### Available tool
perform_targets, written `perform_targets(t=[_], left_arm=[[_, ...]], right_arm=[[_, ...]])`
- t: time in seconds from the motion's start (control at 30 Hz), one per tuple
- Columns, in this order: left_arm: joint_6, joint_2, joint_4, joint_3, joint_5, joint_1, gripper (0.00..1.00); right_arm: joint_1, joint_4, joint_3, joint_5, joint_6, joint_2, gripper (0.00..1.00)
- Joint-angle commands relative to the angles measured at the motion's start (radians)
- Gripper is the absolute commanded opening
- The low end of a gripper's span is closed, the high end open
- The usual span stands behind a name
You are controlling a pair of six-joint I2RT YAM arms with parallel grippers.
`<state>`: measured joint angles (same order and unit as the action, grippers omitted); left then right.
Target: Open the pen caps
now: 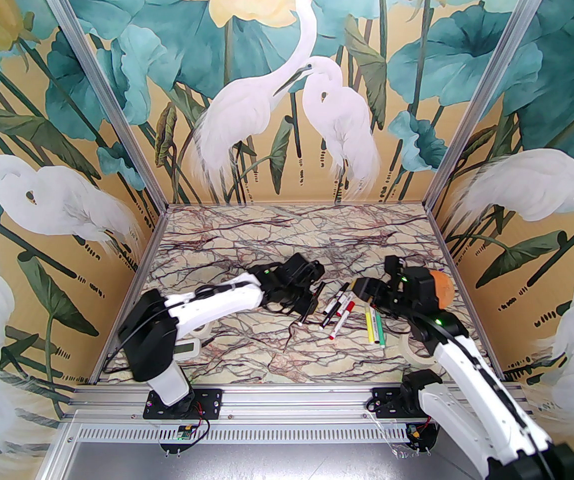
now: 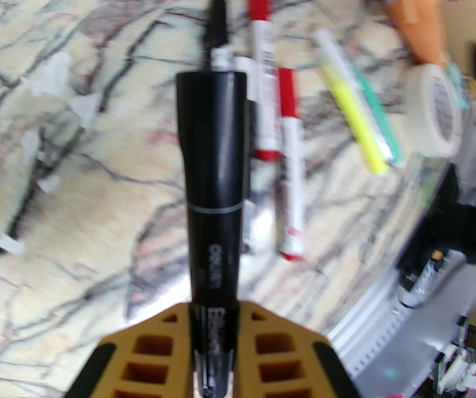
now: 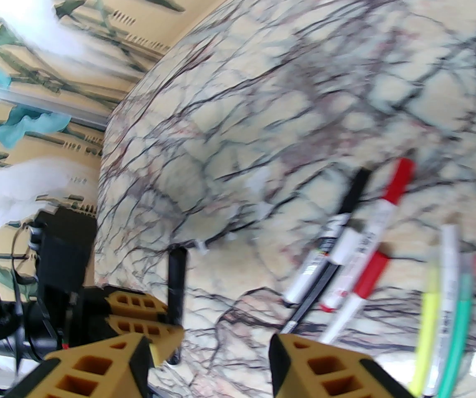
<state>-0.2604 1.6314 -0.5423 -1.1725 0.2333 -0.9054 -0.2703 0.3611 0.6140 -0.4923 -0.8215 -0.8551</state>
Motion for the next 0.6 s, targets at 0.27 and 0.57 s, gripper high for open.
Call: perform_targets(t=[0.27, 0.57], left_arm=[[-0.046, -0.205, 0.287, 0.216, 0.278, 0.044, 0.18], [-0.033, -0.213, 0.289, 0.214, 0.296, 0.046, 0.18]], right_arm=[[-0.182, -0.093, 0.144, 0.094, -0.051, -0.171, 0.52], [-0.254, -0.087, 0.201, 0.121, -0.046, -0.255, 0.49]])
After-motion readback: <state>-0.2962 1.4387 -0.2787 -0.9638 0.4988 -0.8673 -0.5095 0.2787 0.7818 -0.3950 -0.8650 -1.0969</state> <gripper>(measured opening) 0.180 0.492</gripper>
